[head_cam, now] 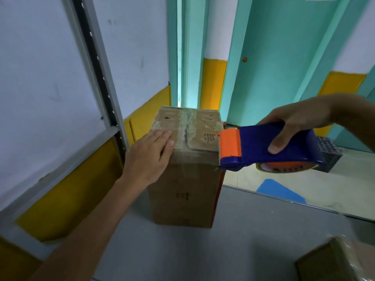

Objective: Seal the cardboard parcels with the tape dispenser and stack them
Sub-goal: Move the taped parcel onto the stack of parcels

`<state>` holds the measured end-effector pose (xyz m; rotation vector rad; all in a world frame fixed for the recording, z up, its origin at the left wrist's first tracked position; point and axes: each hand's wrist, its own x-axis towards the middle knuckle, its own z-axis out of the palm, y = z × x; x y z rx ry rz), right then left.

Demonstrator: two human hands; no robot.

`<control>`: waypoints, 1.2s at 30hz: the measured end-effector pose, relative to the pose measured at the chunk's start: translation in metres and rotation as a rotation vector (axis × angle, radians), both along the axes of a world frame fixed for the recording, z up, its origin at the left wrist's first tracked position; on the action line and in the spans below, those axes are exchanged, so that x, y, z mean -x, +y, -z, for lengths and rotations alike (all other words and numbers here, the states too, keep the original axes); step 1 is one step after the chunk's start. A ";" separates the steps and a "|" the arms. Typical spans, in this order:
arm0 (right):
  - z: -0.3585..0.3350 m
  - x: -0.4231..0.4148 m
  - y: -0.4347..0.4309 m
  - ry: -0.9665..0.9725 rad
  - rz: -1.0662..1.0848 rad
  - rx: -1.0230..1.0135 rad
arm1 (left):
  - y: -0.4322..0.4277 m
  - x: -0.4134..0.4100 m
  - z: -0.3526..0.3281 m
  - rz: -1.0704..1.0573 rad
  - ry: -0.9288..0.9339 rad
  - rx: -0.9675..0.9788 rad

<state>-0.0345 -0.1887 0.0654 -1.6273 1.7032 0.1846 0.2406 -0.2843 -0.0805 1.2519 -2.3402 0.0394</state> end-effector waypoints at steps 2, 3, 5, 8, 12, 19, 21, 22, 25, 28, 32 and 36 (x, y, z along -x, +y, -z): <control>0.006 0.008 0.007 -0.036 0.037 0.002 | -0.001 0.002 -0.001 0.007 -0.004 0.007; 0.009 0.010 0.009 -0.050 0.043 0.002 | 0.000 0.002 0.000 0.011 -0.009 0.015; 0.012 0.017 0.014 -0.056 0.052 0.011 | 0.000 -0.003 0.002 0.008 -0.004 0.017; 0.009 0.036 0.026 -0.050 0.081 0.022 | -0.006 -0.016 0.002 -0.036 0.019 -0.018; 0.012 0.045 0.030 0.035 0.083 0.029 | -0.009 -0.009 0.003 0.007 -0.001 -0.025; 0.063 0.035 0.010 0.036 0.146 0.023 | -0.003 -0.001 0.005 0.040 0.062 -0.039; 0.071 0.031 -0.001 0.039 0.119 0.009 | -0.003 0.000 0.004 0.033 0.076 -0.043; 0.072 0.029 -0.005 0.048 0.099 0.003 | -0.002 0.001 0.004 0.031 0.084 -0.040; 0.061 0.026 -0.010 0.101 0.057 0.018 | -0.003 0.000 0.006 0.024 0.096 -0.035; 0.056 0.016 -0.012 0.182 0.025 0.054 | -0.005 0.003 0.005 0.029 0.092 -0.036; 0.115 -0.014 -0.016 0.502 -0.185 -0.025 | -0.002 0.006 0.006 0.107 0.097 -0.018; 0.158 -0.001 -0.021 0.378 -0.107 -0.123 | -0.015 -0.014 0.003 0.056 0.109 -0.054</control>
